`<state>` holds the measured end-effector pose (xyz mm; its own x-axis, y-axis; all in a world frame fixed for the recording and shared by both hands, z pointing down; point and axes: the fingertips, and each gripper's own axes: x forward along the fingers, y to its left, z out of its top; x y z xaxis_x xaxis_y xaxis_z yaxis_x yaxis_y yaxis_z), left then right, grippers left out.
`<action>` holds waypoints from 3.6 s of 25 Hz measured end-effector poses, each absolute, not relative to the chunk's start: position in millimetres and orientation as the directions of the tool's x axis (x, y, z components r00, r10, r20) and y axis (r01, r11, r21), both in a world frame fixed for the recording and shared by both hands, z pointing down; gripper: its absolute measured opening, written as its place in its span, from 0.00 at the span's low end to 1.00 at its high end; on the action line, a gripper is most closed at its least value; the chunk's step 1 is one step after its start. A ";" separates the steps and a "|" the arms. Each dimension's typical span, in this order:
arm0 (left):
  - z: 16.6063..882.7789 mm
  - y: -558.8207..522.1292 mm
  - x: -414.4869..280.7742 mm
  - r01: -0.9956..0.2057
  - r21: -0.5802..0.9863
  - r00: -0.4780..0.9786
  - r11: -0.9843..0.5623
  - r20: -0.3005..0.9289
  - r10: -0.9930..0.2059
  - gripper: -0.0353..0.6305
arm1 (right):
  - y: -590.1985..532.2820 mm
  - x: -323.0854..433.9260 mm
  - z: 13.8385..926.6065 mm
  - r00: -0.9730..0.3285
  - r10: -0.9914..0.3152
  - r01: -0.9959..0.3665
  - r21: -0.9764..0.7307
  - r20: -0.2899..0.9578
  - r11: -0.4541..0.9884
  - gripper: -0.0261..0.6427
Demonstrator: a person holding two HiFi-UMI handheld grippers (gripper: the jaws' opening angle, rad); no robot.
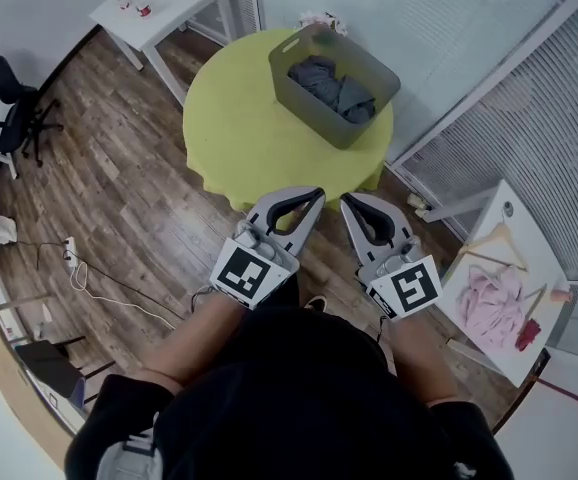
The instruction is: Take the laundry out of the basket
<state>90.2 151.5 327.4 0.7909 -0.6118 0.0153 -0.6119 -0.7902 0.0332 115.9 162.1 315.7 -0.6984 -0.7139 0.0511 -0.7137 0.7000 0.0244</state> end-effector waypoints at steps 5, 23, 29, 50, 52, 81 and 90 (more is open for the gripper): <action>326.8 92.0 76.4 -0.589 0.043 0.808 -0.807 0.011 -0.589 0.06 | 103.6 101.4 318.2 -0.673 -0.737 -0.737 0.019 0.063 0.675 0.07; 340.3 -36.7 25.3 -0.536 0.061 0.844 -0.842 0.033 -0.535 0.06 | -22.0 68.0 325.1 -0.577 -0.813 -0.814 0.019 0.082 0.580 0.07; 346.6 -60.3 29.0 -0.530 0.050 0.848 -0.847 0.046 -0.528 0.06 | -45.1 70.0 335.5 -0.582 -0.805 -0.809 0.020 0.111 0.588 0.07; 366.8 -157.0 75.9 -0.619 0.039 0.785 -0.785 0.056 -0.617 0.06 | -153.3 131.3 360.5 -0.635 -0.752 -0.764 0.003 0.177 0.646 0.07; 370.0 -168.3 80.3 -0.624 0.027 0.780 -0.781 0.063 -0.622 0.06 | -163.9 136.6 365.4 -0.639 -0.745 -0.759 0.002 0.190 0.651 0.07; 419.3 -306.5 127.2 -0.687 -0.006 0.725 -0.727 0.056 -0.686 0.06 | -290.3 169.5 514.8 -0.646 -0.553 -0.674 -0.051 0.526 0.737 0.08; 433.4 -344.1 135.3 -0.688 0.010 0.725 -0.725 0.037 -0.687 0.06 | -300.6 156.9 580.6 -0.617 -0.407 -0.620 -0.099 0.673 0.778 0.21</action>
